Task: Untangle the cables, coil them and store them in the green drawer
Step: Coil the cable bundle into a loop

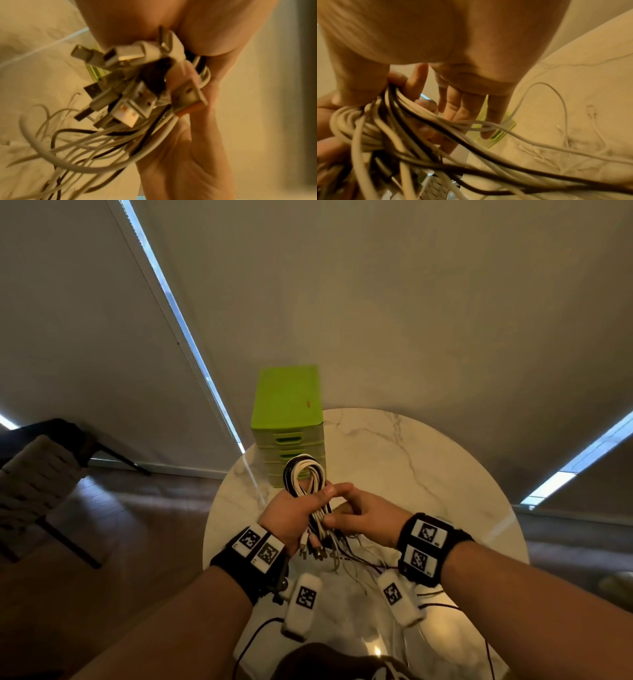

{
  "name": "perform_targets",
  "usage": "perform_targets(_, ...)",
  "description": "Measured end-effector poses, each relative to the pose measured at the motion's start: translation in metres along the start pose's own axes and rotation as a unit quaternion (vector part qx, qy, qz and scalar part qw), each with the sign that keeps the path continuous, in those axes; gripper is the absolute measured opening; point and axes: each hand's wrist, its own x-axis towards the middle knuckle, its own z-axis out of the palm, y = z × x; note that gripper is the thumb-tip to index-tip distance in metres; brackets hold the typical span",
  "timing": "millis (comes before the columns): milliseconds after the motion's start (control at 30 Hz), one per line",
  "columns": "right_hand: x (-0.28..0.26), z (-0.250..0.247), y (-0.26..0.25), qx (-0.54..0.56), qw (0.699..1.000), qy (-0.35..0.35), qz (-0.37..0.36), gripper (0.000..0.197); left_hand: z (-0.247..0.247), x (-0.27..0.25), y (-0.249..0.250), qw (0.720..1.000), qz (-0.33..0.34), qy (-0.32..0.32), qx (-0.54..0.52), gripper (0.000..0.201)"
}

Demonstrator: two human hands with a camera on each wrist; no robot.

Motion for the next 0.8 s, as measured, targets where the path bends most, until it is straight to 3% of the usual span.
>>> perform_targets(133, -0.002, -0.010, -0.008, -0.099, 0.995, -0.007, -0.019, 0.025, -0.001, -0.005, -0.003, 0.999, 0.012, -0.034, 0.033, 0.021)
perform_targets(200, -0.001, -0.008, -0.008, -0.118, 0.993, 0.011, -0.028, 0.031, 0.000, -0.004, -0.006, 0.999, 0.011, -0.032, 0.030, 0.021)
perform_targets(267, 0.000, -0.003, -0.004, -0.097, 0.994, 0.044, -0.022, 0.052, 0.001, -0.003, -0.010, 1.000, 0.007, -0.013, 0.009, 0.022)
perform_targets(367, 0.005, 0.010, 0.000, 0.031, 0.997, 0.070, -0.008, 0.073, 0.006, -0.002, -0.008, 0.999, 0.012, 0.026, -0.021, 0.029)
perform_targets(467, 0.010, 0.015, -0.002, 0.084, 0.993, 0.078, 0.034, 0.068, 0.006, -0.002, -0.005, 1.000, 0.025, 0.005, 0.006, 0.023)
perform_targets(667, 0.005, 0.012, -0.005, -0.007, 0.998, 0.059, -0.007, 0.055, 0.001, -0.001, -0.010, 1.000, 0.021, 0.009, 0.005, 0.023)
perform_targets(800, 0.004, 0.011, -0.003, -0.085, 0.992, 0.085, -0.041, 0.052, 0.000, 0.007, -0.016, 0.998, 0.004, 0.064, -0.024, 0.030)
